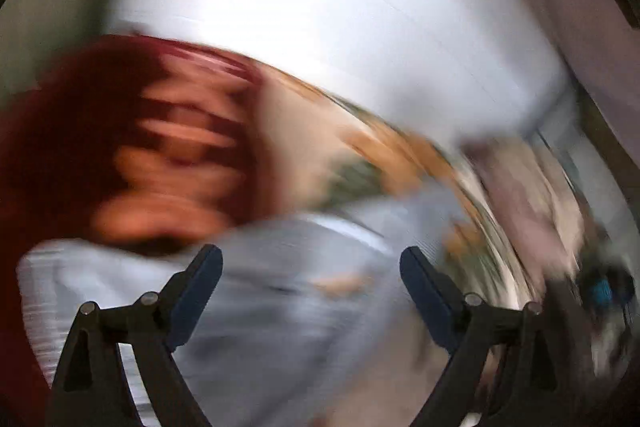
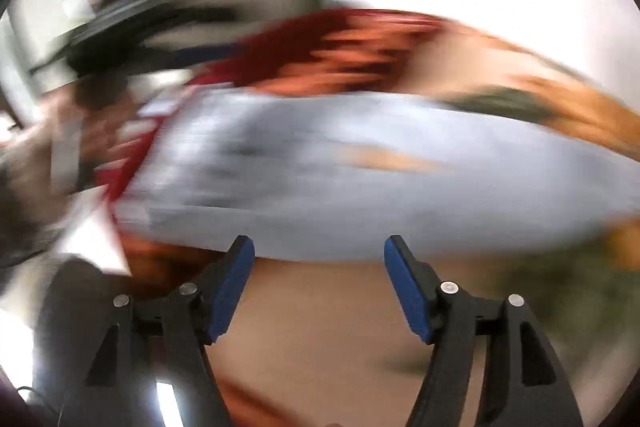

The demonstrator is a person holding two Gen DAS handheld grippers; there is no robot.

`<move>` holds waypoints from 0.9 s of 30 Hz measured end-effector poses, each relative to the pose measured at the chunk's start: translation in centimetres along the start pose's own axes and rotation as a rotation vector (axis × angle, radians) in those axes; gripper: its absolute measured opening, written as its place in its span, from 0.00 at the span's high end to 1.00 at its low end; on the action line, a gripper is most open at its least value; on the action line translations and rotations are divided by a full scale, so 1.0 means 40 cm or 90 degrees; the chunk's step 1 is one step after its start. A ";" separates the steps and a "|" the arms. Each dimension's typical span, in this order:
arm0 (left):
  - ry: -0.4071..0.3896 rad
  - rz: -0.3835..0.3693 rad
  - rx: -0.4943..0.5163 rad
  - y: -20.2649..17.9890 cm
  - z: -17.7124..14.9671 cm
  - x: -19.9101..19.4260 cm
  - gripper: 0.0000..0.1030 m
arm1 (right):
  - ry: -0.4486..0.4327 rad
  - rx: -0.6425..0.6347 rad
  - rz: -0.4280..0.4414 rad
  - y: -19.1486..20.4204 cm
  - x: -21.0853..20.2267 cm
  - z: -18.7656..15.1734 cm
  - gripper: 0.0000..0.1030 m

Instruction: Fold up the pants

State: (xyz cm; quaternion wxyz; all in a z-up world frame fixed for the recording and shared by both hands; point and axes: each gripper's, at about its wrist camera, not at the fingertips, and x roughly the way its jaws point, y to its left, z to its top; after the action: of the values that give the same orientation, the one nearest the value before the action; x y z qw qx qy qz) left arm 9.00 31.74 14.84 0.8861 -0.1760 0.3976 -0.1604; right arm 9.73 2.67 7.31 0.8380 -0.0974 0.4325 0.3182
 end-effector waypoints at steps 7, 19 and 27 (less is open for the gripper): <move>0.155 0.004 0.193 -0.278 -0.088 0.339 0.15 | -0.018 0.302 -0.108 -0.626 -0.128 0.026 0.33; 0.175 -0.085 -0.239 0.029 -0.092 0.364 0.47 | 0.037 0.316 -0.198 -0.982 0.112 0.252 0.42; 0.196 -0.058 -0.227 0.002 -0.092 0.366 0.49 | 0.132 0.073 -0.247 -0.836 0.200 0.299 0.66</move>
State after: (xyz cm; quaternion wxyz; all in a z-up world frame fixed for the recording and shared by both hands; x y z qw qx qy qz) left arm 15.46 24.95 3.02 0.7620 -0.3207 0.5415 -0.1525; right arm 41.69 -14.54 4.53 0.8386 -0.1633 0.5071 0.1139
